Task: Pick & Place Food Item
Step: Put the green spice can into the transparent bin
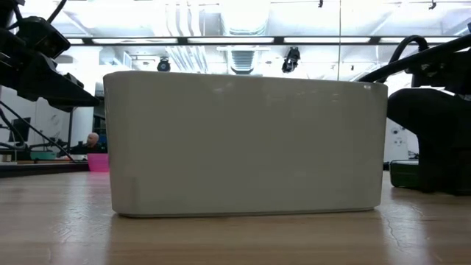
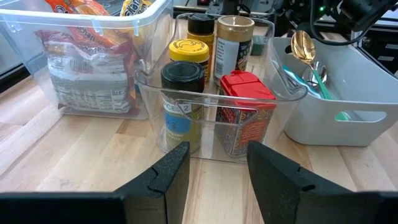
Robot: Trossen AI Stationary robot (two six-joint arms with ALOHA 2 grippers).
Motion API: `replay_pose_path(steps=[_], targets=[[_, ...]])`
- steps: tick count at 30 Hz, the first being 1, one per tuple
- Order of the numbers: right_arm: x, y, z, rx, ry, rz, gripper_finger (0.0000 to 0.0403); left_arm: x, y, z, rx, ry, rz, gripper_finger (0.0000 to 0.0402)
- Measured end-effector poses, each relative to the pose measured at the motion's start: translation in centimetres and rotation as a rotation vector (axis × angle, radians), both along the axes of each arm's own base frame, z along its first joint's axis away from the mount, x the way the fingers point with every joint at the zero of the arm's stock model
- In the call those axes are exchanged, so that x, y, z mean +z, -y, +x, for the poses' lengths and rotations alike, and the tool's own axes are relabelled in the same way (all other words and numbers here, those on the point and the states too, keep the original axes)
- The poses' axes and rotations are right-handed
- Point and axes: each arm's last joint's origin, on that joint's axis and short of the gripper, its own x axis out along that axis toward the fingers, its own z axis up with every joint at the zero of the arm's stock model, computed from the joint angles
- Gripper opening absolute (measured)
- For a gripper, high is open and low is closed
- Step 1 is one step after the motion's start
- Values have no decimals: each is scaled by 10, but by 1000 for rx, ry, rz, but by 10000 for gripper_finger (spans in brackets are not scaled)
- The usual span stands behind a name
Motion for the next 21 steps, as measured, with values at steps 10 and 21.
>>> replay_pose_path(steps=[10,21], targets=[[0,0,0,0,-2,-1,281,0,0,0,0,0,0,164],[0,0,0,1,-2,0,291,0,0,0,-1,0,0,163]])
